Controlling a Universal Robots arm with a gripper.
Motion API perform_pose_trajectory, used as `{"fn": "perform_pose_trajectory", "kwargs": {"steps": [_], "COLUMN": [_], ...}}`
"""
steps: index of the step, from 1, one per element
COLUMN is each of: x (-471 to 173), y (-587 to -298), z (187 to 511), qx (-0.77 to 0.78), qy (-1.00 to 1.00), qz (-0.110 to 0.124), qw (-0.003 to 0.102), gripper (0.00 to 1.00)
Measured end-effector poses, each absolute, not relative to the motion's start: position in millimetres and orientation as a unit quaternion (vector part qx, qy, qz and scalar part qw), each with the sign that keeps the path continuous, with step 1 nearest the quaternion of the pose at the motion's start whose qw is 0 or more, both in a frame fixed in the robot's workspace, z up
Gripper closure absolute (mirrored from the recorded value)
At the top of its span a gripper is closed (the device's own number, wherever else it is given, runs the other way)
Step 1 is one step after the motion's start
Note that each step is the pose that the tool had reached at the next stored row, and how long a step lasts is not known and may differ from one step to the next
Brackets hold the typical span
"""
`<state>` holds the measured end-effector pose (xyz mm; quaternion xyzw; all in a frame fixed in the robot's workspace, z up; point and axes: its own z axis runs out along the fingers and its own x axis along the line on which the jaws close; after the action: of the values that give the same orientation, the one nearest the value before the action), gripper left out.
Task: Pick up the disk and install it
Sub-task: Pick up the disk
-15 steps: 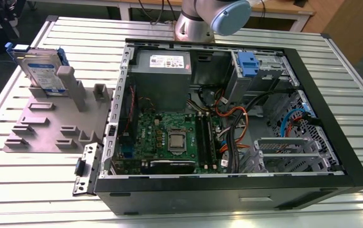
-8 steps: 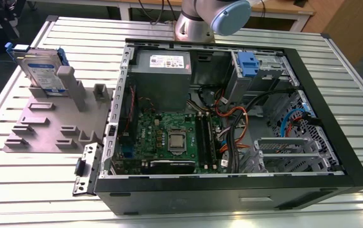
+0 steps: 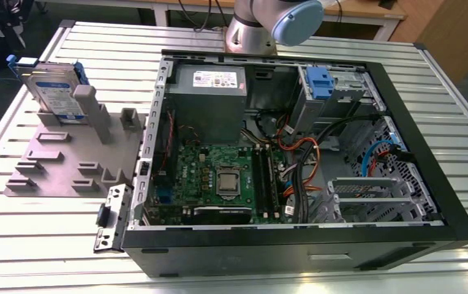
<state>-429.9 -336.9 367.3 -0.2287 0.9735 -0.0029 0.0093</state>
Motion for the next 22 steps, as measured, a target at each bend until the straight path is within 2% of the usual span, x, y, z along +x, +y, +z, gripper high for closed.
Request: {"fn": "perform_pose_trajectory", "kwargs": {"steps": [22], "x": [-429.9], "y": [-336.9], "z": [366.2], "qx": [-0.403], "qy": [0.915], "qz": [-0.001], "qw": [0.010], "gripper": [0.89]}}
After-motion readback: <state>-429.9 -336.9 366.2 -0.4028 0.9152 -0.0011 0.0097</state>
